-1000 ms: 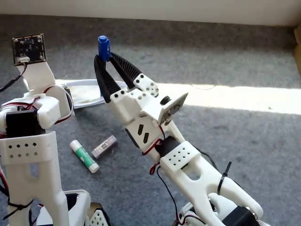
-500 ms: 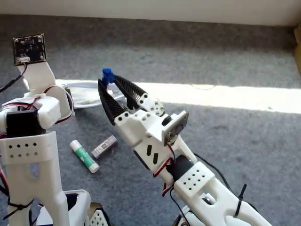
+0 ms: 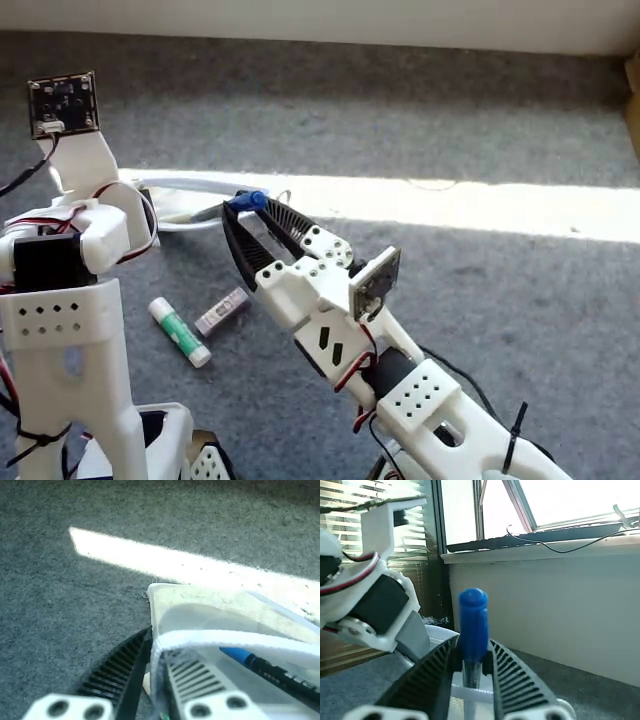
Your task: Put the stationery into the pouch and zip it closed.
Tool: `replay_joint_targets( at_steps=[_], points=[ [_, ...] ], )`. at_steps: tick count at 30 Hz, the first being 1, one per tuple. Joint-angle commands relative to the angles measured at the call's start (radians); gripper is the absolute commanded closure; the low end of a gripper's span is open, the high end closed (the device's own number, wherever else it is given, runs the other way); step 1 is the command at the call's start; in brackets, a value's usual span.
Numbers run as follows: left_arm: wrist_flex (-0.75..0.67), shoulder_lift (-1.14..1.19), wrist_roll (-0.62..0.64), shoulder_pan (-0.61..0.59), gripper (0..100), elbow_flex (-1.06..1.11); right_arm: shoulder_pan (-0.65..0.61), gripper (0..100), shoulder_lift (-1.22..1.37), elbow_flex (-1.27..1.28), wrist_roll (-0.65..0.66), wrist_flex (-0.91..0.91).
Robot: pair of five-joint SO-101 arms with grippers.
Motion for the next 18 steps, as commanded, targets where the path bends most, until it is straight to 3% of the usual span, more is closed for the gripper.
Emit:
replay_joint_targets(
  at_steps=[1, 6, 13, 18],
  points=[
    [-0.011, -0.005, 0.011, -0.004, 99, 0.002, -0.01, 99.4, -0.036, -0.013, -0.012, 0.004],
    [-0.011, -0.005, 0.011, -0.004, 99, 0.002, -0.01, 99.4, -0.122, -0.01, -0.014, 0.031],
    [-0.012, -0.005, 0.011, -0.004, 99, 0.002, -0.048, 99.4, -0.289, -0.018, -0.152, 0.331],
    [-0.012, -0.005, 0.011, -0.004, 99, 0.002, -0.056, 99.4, -0.263, -0.019, -0.155, 0.354]
  ],
)
